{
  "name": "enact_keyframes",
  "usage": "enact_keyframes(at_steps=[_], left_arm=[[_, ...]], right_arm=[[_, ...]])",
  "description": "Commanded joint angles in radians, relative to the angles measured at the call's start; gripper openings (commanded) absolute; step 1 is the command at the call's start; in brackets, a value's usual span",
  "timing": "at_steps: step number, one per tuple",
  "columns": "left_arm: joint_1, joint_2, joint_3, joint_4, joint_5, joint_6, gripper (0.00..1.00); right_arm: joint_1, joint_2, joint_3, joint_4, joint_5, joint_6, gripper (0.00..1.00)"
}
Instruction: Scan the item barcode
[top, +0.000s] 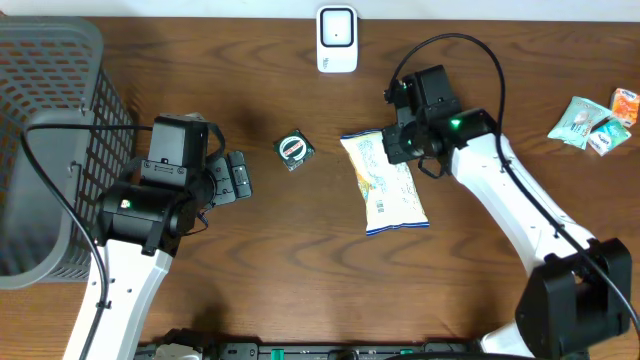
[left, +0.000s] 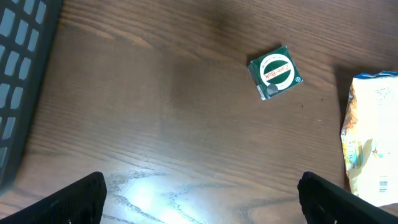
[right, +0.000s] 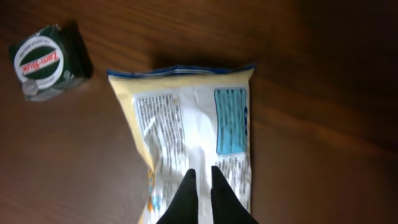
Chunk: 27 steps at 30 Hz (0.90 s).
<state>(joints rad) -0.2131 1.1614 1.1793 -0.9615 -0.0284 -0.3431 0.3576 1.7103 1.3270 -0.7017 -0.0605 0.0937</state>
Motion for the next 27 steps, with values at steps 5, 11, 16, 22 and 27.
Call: enact_keyframes(at_steps=[5, 11, 16, 22, 27], left_arm=[[0.002, 0.002, 0.009, 0.000, 0.002, -0.009, 0.98], [0.002, 0.002, 0.009, 0.000, 0.002, -0.009, 0.98], [0.002, 0.002, 0.009, 0.000, 0.002, -0.009, 0.98], [0.002, 0.002, 0.009, 0.000, 0.002, -0.009, 0.98], [0.002, 0.002, 0.009, 0.000, 0.002, -0.009, 0.98]], right_arm=[[0.004, 0.170, 0.000, 0.120, -0.007, 0.079, 0.01], [0.005, 0.322, 0.001, 0.218, -0.123, 0.082, 0.01], [0.003, 0.338, 0.001, 0.211, -0.113, 0.085, 0.01], [-0.017, 0.206, 0.001, 0.172, -0.095, 0.085, 0.01], [-0.016, 0.044, 0.001, 0.080, -0.096, 0.084, 0.03]])
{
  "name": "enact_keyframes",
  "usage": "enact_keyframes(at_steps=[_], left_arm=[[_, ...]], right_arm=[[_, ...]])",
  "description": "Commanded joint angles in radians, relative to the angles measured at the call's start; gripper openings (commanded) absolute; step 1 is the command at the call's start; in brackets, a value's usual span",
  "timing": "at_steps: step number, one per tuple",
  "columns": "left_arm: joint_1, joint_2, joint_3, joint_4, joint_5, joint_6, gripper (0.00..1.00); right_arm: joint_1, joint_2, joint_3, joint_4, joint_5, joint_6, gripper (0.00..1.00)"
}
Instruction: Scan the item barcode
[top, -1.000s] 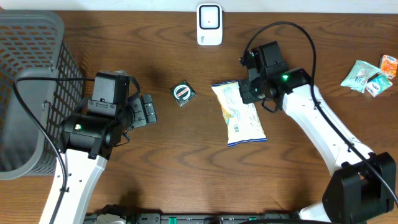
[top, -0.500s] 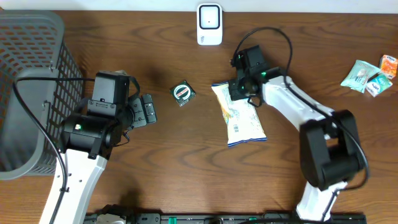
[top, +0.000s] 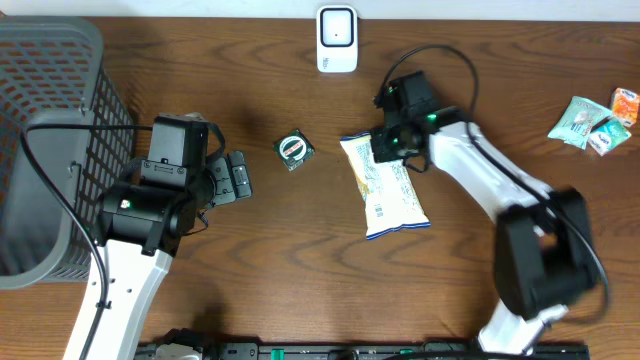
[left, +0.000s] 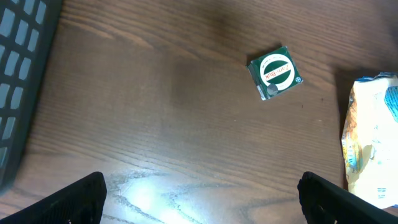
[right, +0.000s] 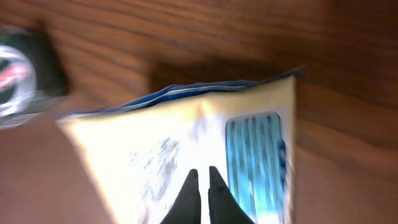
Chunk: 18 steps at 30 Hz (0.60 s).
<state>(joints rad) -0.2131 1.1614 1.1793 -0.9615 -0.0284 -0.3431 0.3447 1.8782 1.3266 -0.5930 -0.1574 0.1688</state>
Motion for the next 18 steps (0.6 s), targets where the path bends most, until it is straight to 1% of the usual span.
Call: enact_keyframes(at_steps=[1, 5, 9, 12, 14, 18], left_arm=[[0.002, 0.002, 0.009, 0.000, 0.002, -0.009, 0.98], [0.002, 0.002, 0.009, 0.000, 0.002, -0.009, 0.98], [0.002, 0.002, 0.009, 0.000, 0.002, -0.009, 0.98], [0.002, 0.002, 0.009, 0.000, 0.002, -0.009, 0.98], [0.002, 0.002, 0.009, 0.000, 0.002, -0.009, 0.98], [0.002, 0.002, 0.009, 0.000, 0.002, -0.009, 0.98]], right_arm=[[0.000, -0.156, 0.001, -0.061, 0.002, 0.009, 0.05], [0.008, -0.203, 0.001, -0.174, 0.001, -0.005, 0.06], [0.011, -0.192, 0.000, -0.295, 0.001, -0.005, 0.01], [0.016, -0.168, -0.012, -0.368, 0.002, -0.005, 0.01], [0.024, -0.151, -0.037, -0.380, 0.001, -0.005, 0.01], [0.046, -0.125, -0.139, -0.312, 0.001, -0.005, 0.01]])
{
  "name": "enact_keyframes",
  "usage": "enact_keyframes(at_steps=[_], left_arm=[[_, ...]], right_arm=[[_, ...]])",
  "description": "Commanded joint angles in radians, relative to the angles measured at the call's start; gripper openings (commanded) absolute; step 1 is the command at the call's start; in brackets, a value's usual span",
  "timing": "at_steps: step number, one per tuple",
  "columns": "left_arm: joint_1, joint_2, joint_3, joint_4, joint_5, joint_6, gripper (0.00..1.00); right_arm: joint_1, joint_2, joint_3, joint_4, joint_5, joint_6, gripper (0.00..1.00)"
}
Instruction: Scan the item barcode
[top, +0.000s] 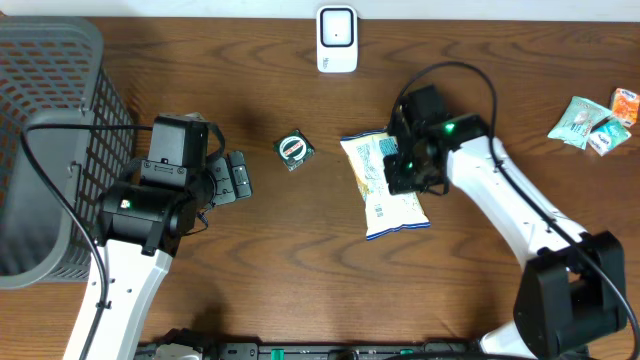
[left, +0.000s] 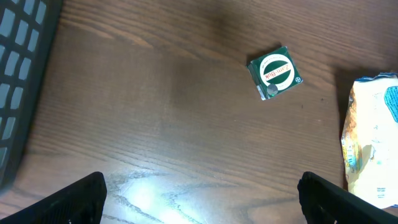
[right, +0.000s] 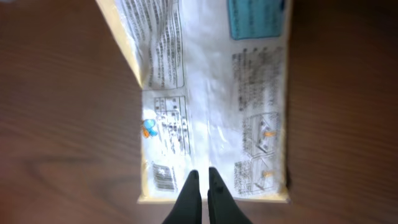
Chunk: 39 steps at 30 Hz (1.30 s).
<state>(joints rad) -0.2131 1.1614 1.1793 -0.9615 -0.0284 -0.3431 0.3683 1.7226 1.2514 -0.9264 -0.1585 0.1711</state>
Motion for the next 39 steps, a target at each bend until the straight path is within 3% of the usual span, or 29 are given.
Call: enact_keyframes(at_steps=[1, 8, 21, 27, 39], left_arm=[[0.002, 0.002, 0.009, 0.000, 0.002, -0.009, 0.98], [0.002, 0.002, 0.009, 0.000, 0.002, -0.009, 0.97], [0.002, 0.002, 0.009, 0.000, 0.002, -0.009, 0.98], [0.002, 0.002, 0.009, 0.000, 0.002, -0.009, 0.98], [0.002, 0.002, 0.009, 0.000, 0.002, -0.009, 0.97]], right_arm=[[0.026, 0.035, -0.091, 0.044, 0.002, -0.006, 0.01], [0.046, 0.039, -0.172, 0.112, -0.009, 0.061, 0.01], [0.045, 0.037, 0.061, 0.155, -0.057, 0.060, 0.01], [0.046, 0.039, 0.061, 0.328, -0.019, 0.060, 0.02], [0.075, 0.165, 0.060, 0.372, 0.047, 0.061, 0.02]])
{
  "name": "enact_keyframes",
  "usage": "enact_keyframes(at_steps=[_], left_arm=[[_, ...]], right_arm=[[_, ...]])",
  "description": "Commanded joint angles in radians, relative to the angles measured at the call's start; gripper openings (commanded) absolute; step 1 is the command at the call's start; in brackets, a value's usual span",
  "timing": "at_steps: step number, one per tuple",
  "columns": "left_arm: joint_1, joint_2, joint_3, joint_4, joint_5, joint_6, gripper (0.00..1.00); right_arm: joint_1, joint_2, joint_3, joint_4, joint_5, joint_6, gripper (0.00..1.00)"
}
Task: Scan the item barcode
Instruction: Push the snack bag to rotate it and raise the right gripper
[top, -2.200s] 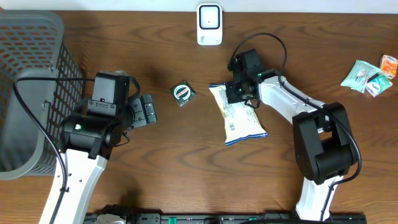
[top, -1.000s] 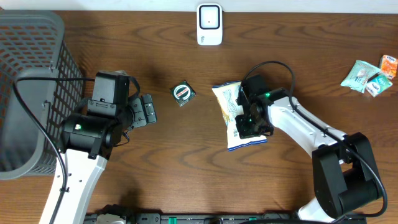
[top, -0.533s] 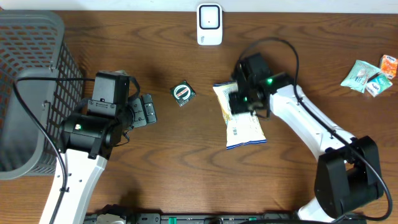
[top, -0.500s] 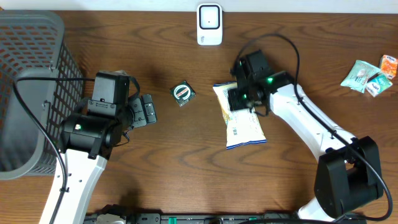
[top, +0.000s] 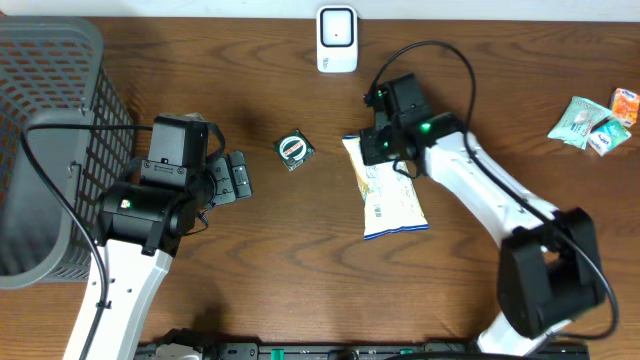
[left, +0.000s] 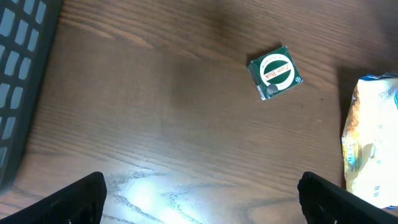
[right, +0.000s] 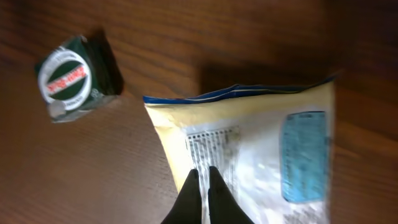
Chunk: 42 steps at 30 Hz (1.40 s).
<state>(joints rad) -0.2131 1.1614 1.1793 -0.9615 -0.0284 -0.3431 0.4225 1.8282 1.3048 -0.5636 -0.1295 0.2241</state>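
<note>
A yellow-and-white snack bag (top: 392, 190) with a blue top edge lies printed side up in the middle of the table; it also shows in the right wrist view (right: 267, 143) and at the edge of the left wrist view (left: 373, 143). My right gripper (right: 203, 182) is shut with nothing in it, over the bag's upper left corner (top: 378, 148). A white scanner (top: 337, 38) stands at the table's far edge. My left gripper (left: 202, 193) is open over bare wood, left of the bag (top: 238, 177).
A small green box (top: 294, 149) with a round white label sits left of the bag (right: 74, 78) (left: 274, 71). A grey mesh basket (top: 50, 120) fills the left side. Several small packets (top: 592, 122) lie at the far right.
My right gripper, still shut, was over the bag's lower half and now is over its upper left corner, nearer the green box. The bag has shifted slightly. The left arm has not moved.
My right gripper was shut over the bag near its top edge, then close over that edge, then over the bag's lower end by the barcode, and now over the top left corner. The bag stayed on the table. My left gripper stayed open and still.
</note>
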Motion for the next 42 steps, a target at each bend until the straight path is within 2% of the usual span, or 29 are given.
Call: enact_keyframes(at_steps=[1, 8, 15, 23, 31, 34, 39, 42], left_arm=[[0.002, 0.002, 0.009, 0.000, 0.002, -0.009, 0.98], [0.002, 0.002, 0.009, 0.000, 0.002, -0.009, 0.98], [0.002, 0.002, 0.009, 0.000, 0.002, -0.009, 0.98], [0.002, 0.002, 0.009, 0.000, 0.002, -0.009, 0.98], [0.002, 0.002, 0.009, 0.000, 0.002, -0.009, 0.98], [0.002, 0.002, 0.009, 0.000, 0.002, -0.009, 0.98], [0.002, 0.002, 0.009, 0.000, 0.002, -0.009, 0.98], [0.002, 0.002, 0.009, 0.000, 0.002, -0.009, 0.98]], right_arm=[[0.028, 0.081, 0.007, 0.024, 0.018, 0.008, 0.02], [0.097, 0.212, 0.007, 0.140, 0.010, 0.026, 0.01], [0.119, 0.158, 0.042, 0.114, 0.019, 0.033, 0.01], [0.064, -0.034, 0.080, -0.093, 0.141, -0.020, 0.07], [0.052, -0.037, 0.045, -0.347, 0.150, -0.020, 0.04], [0.052, -0.030, -0.023, -0.328, 0.151, -0.019, 0.04], [0.052, -0.025, -0.201, -0.188, 0.150, -0.019, 0.04], [0.052, -0.025, -0.239, -0.161, 0.150, -0.019, 0.04]])
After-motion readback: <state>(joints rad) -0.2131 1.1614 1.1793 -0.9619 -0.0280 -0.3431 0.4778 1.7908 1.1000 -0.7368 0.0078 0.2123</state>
